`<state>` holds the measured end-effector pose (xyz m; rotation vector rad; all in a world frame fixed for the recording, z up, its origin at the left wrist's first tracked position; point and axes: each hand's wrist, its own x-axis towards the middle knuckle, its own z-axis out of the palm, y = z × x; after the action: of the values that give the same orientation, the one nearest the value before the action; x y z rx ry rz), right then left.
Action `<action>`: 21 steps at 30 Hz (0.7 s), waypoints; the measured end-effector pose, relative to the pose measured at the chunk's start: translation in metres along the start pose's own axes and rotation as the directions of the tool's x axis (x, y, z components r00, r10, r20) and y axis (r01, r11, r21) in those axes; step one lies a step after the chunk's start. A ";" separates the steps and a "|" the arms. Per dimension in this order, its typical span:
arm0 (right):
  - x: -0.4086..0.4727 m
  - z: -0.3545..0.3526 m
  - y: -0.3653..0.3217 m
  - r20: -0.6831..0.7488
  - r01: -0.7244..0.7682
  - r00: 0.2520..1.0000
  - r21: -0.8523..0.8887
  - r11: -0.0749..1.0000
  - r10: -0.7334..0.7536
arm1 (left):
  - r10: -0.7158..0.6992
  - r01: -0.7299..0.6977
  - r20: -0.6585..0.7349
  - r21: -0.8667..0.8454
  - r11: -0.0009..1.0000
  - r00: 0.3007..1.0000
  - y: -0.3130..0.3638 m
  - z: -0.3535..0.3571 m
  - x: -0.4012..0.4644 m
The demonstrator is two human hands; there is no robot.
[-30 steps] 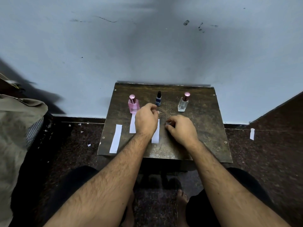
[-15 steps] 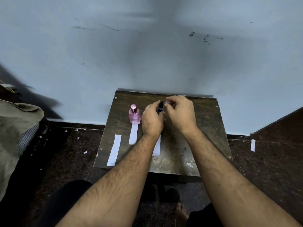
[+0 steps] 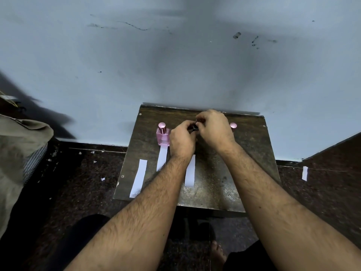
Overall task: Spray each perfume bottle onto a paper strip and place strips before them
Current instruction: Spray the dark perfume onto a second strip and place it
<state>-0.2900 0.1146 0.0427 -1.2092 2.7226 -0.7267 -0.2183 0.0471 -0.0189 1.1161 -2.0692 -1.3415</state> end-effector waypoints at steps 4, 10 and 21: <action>0.002 0.002 0.000 0.006 -0.006 1.000 -0.014 1.000 0.006 | -0.022 0.022 -0.002 -0.025 0.999 1.000 -0.001 0.001 0.001; 0.008 0.000 -0.001 0.067 -0.057 0.996 -0.036 0.998 0.059 | -0.038 0.038 0.004 -0.049 0.998 0.999 -0.004 0.004 0.002; 0.011 0.004 -0.001 0.115 -0.093 0.988 -0.060 0.994 0.099 | -0.035 0.035 -0.001 -0.034 0.999 0.999 -0.002 0.004 0.000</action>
<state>-0.2957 0.1041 0.0408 -1.0854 2.6980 -0.5547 -0.2206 0.0488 -0.0225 1.1434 -2.0271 -1.3866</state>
